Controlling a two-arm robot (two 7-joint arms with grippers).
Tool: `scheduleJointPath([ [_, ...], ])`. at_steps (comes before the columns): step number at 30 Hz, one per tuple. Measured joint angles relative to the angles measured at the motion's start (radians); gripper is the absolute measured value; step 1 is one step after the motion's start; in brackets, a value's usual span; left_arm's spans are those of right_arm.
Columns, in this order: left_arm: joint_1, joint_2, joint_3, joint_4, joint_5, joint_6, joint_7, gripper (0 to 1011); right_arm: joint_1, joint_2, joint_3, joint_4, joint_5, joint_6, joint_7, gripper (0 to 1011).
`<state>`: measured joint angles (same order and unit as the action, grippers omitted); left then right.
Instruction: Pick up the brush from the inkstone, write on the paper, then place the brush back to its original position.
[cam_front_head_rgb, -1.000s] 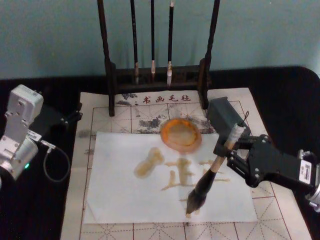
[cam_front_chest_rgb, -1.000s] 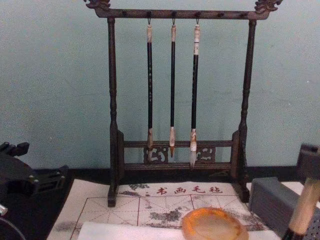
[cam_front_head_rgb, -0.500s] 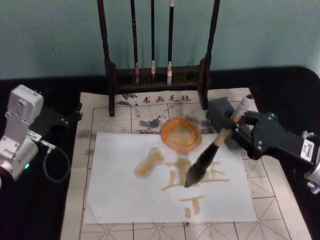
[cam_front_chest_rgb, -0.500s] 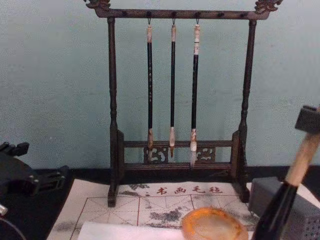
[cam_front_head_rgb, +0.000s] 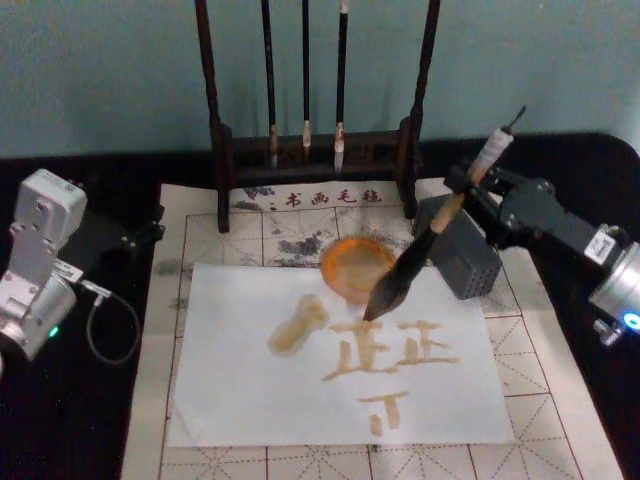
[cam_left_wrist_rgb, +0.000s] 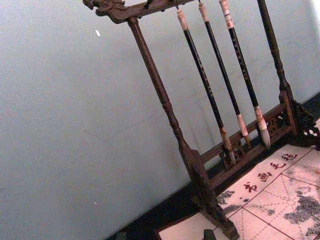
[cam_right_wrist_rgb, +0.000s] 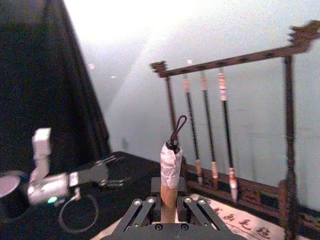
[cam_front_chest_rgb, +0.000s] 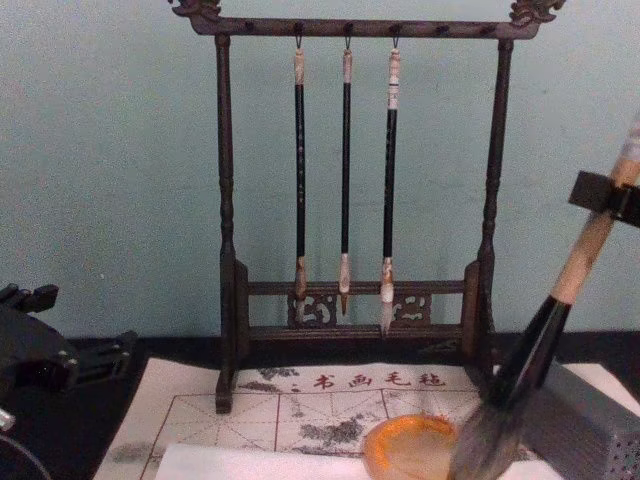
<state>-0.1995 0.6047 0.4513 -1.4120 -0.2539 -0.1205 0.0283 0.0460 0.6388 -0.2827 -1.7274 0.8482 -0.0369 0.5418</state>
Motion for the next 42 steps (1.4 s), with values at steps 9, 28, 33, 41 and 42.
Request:
scheduleJointPath([
  [9,0.0,0.0,0.0,0.0,0.0,0.0,0.0,1001,0.07,-0.052,-0.007,0.059,0.063,0.092,-0.082,187],
  [28,0.0,0.0,0.0,0.0,0.0,0.0,0.0,1001,0.2,-0.164,-0.004,0.193,0.258,0.271,-0.37,187],
  [33,0.0,0.0,0.0,0.0,0.0,0.0,0.0,1001,0.225,-0.182,-0.007,0.224,0.295,0.299,-0.421,187],
  [41,0.0,0.0,0.0,0.0,0.0,0.0,0.0,1001,0.263,-0.213,-0.006,0.274,0.371,0.34,-0.497,187],
  [42,0.0,0.0,0.0,0.0,0.0,0.0,0.0,1001,0.266,-0.216,-0.006,0.279,0.376,0.342,-0.503,187],
])
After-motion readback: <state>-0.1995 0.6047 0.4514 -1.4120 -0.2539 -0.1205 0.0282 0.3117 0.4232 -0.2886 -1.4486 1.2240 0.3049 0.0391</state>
